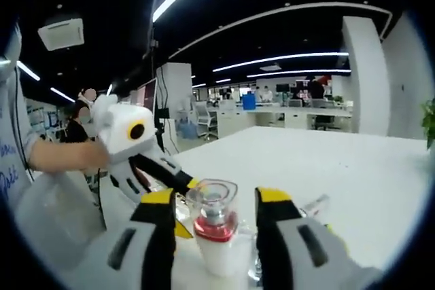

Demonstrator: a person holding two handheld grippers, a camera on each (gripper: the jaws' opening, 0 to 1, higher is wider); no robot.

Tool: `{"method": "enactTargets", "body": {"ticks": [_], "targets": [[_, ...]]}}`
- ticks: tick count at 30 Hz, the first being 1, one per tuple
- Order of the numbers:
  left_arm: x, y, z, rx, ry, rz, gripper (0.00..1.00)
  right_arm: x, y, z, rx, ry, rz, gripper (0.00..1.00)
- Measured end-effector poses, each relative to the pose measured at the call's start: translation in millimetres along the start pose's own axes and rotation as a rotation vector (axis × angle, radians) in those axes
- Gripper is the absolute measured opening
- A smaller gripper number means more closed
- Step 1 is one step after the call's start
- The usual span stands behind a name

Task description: Arrange the skincare products in the storage area until every visible bottle or jar stands upright without overlapping.

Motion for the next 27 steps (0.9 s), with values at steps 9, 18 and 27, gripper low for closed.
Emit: {"method": "enactTargets", "body": {"ticks": [9, 18, 27], "targets": [[16.3, 27, 0.4, 0.013, 0.04, 0.115, 0.4, 5, 5, -3.1, 0.076, 0.0, -0.031, 0.59], [20.8, 56, 0.0, 0.007, 0.067, 0.204, 0.51, 5, 11, -5.5, 0.135, -0.025, -0.082, 0.73], [27.2, 83, -6.8, 0.03, 0.146, 0.319, 0.6, 6, 26, -7.6, 0.186, -0.069, -0.155, 0.9]]}}
Point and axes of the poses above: the point that each gripper's makers call its tool centre point, and the gripper's own axes: y roughly backward along the fingers, x roughly to its left, z roughly out of its top, the point moved 6 cm from there along y, roughly backward along the fingers, and after that the axes turned 14 degrees about z, right-handed, at the moved point
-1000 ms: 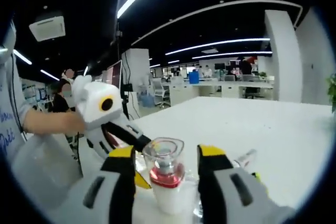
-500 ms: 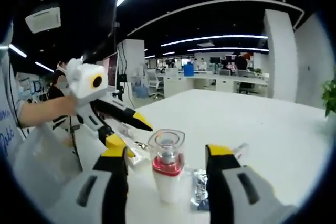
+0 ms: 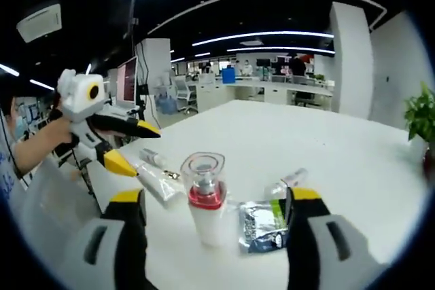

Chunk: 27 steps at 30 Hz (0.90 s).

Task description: Arrange the skincare products in the storage area until every visible bottle or jar stands upright without overlapping.

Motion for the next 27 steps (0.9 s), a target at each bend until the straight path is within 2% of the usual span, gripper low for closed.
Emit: {"method": "enactTargets", "body": {"ticks": [9, 14, 16, 18, 22, 27], "targets": [[11.3, 22, -12.7, 0.054, 0.04, 0.073, 0.71, 8, 17, -0.5, 0.021, -0.006, -0.037, 0.99], [14.0, 33, -16.6, 0.064, 0.055, 0.112, 0.76, 11, 26, -4.6, 0.02, -0.048, -0.057, 1.0], [13.1, 40, -20.5, 0.087, 0.025, 0.12, 0.79, 12, 30, -4.7, 0.021, -0.051, -0.068, 0.99], [11.0, 46, -22.7, 0.108, 0.03, 0.11, 0.8, 14, 33, -4.0, 0.02, -0.049, -0.071, 0.99], [11.8, 55, -23.1, 0.103, 0.048, 0.145, 0.87, 15, 36, -3.3, 0.016, -0.035, -0.085, 0.99], [15.4, 67, -29.8, 0.118, 0.058, 0.17, 0.89, 13, 37, -9.5, 0.027, -0.039, -0.109, 1.0]]}}
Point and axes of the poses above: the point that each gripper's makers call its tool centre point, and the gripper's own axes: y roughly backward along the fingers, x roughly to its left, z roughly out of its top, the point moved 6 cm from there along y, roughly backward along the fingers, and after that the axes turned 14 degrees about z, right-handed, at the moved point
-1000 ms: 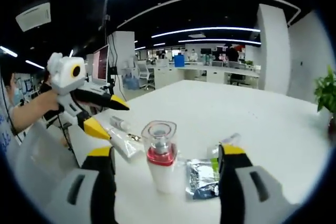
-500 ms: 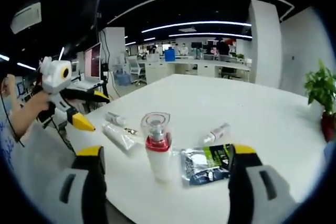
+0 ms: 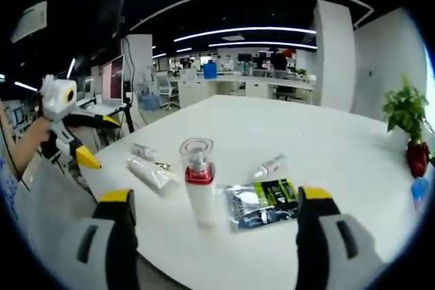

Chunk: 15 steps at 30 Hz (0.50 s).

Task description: Arrange the skincare products in the storage area until every visible bottle or jar stands upright without overlapping.

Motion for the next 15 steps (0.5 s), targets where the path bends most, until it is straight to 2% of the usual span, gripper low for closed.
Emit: {"method": "enactTargets", "body": {"ticks": [4, 8, 15], "targets": [[8.2, 3, -7.8, 0.027, 0.048, 0.033, 0.9, -2, 4, -1.4, -0.005, -0.014, -0.015, 1.0], [14.2, 9, -15.5, 0.034, 0.058, 0.05, 0.91, -2, 6, -2.9, -0.002, -0.015, -0.023, 1.0], [20.4, 11, -26.1, 0.049, 0.081, 0.066, 0.89, -1, 3, -14.0, 0.044, -0.014, -0.011, 1.0]]}}
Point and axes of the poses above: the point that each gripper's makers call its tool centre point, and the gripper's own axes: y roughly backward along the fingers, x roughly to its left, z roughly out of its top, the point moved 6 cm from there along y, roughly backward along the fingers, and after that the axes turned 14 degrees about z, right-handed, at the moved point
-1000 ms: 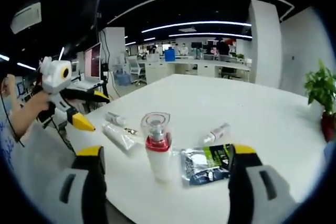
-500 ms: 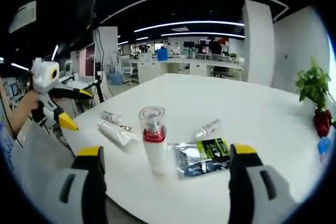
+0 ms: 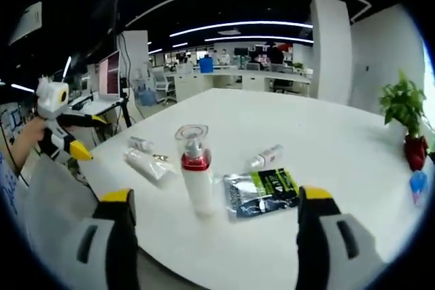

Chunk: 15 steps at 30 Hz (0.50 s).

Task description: Arrange the skincare products in the storage area until every visible bottle or jar stands upright without overlapping.

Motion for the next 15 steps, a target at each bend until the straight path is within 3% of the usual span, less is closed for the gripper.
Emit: {"method": "enactTargets", "body": {"ticks": [10, 15], "targets": [[2.3, -3, -8.8, 0.029, -0.011, 0.009, 0.89, -3, 0, -1.7, 0.007, -0.016, 0.005, 1.0], [-0.2, -10, -7.7, 0.049, -0.088, -0.019, 0.88, -5, 0, -2.8, 0.025, -0.004, 0.006, 1.0]]}}
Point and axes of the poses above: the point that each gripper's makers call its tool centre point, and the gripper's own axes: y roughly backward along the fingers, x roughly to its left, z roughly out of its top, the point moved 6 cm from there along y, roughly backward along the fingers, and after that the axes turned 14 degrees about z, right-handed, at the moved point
